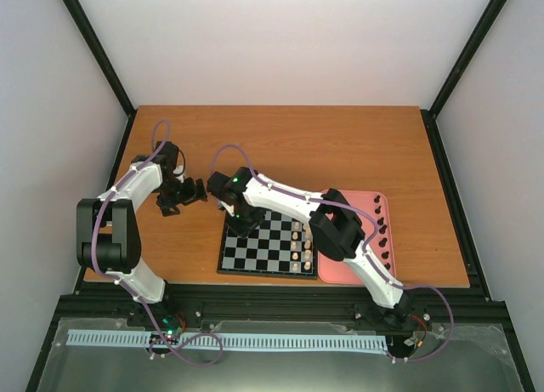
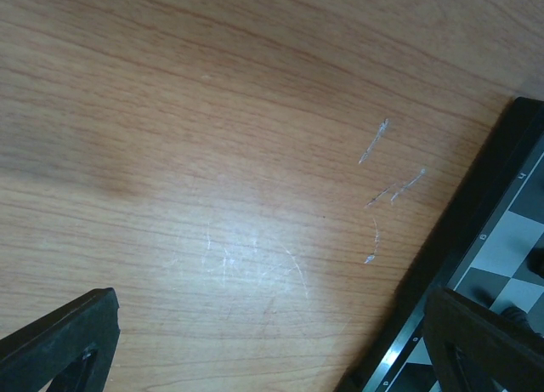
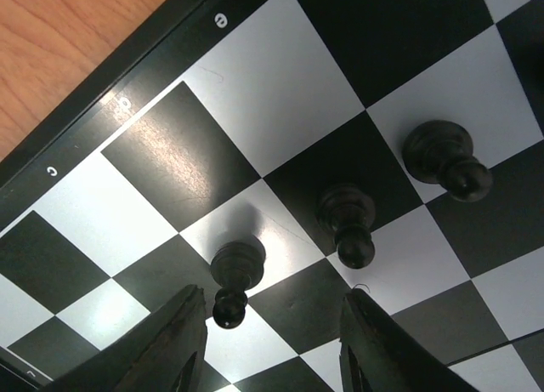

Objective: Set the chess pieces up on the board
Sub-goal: Adjust the chess piece on the chessboard.

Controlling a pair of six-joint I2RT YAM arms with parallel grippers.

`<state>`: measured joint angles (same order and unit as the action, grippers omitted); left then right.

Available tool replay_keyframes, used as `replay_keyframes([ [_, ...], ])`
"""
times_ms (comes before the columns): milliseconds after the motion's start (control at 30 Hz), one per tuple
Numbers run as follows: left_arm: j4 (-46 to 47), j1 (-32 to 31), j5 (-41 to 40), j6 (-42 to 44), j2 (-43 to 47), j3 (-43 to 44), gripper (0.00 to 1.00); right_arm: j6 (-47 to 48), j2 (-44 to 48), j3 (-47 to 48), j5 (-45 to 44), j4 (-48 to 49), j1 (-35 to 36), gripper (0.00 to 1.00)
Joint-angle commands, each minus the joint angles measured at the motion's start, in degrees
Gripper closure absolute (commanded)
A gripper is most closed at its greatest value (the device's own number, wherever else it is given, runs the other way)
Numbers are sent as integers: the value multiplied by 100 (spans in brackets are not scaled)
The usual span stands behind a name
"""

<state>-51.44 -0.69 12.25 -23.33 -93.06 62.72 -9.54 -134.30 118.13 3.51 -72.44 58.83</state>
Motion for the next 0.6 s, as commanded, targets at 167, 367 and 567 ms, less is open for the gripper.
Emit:
replay_keyframes([
  [167, -20, 16, 14, -5, 96, 100, 0, 107, 1013, 11, -78, -294, -3, 50],
  [367, -110, 17, 19, 13, 115, 201, 0, -270, 2273, -682, -264, -468, -549, 49],
  [567, -110, 16, 37, 22, 126, 286, 0, -1161, 4087, -3546, -390, 37, -2073, 51],
])
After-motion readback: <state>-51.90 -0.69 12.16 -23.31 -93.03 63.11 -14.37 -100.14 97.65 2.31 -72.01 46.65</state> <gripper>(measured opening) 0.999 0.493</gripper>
